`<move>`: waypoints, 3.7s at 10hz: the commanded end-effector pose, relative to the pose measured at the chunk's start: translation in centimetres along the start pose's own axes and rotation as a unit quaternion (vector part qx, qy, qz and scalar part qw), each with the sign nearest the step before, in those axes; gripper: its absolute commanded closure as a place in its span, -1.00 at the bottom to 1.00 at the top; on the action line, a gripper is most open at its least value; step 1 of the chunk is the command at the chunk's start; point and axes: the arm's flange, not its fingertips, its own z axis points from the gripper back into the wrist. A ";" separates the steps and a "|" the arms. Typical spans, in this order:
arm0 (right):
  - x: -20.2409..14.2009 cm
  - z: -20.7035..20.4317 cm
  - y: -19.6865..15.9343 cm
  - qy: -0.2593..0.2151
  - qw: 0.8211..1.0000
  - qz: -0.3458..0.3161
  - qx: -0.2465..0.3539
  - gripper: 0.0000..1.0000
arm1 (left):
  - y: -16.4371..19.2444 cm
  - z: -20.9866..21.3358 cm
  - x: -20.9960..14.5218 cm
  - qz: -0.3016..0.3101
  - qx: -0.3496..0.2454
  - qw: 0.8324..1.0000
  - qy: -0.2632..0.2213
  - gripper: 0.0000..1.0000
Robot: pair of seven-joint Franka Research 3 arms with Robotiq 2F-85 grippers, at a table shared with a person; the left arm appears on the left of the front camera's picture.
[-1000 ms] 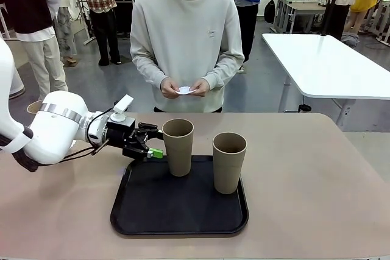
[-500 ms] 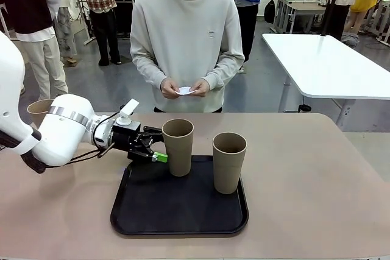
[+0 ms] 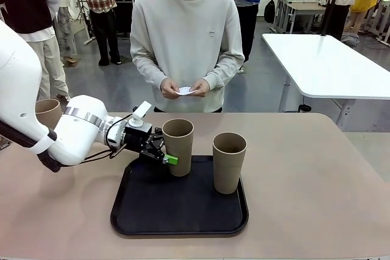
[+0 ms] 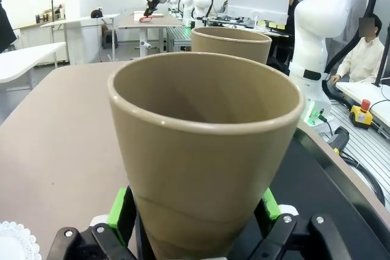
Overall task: Place coasters on the table and set cups on them.
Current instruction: Take one Reusable plastic cup from the Flat Tray and place it on a coaster set by the human.
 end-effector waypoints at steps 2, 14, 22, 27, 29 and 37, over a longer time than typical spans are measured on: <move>0.2 0.0 0.0 -0.002 1.000 0.010 0.010 -1.00 | -0.2 -1.9 -0.5 -0.032 -0.031 0.999 0.018 -1.00; 0.2 0.0 0.0 -0.002 1.000 0.010 0.010 -1.00 | -7.4 1.1 19.2 0.024 0.032 0.999 0.034 0.51; 0.2 0.0 0.0 -0.002 1.000 0.010 0.010 -1.00 | -2.8 2.9 20.6 -0.009 0.040 0.998 0.045 -0.67; 0.2 0.0 0.0 -0.002 1.000 0.010 0.010 -1.00 | 8.3 4.3 18.9 -0.047 0.018 0.997 0.061 -0.67; 0.2 0.0 0.0 -0.002 1.000 0.010 0.010 -1.00 | 11.8 4.8 18.4 -0.036 -0.002 0.998 0.051 -0.67; 0.2 0.0 0.0 -0.002 1.000 0.010 0.010 -1.00 | 13.2 4.6 16.6 -0.035 -0.048 0.995 0.078 -0.67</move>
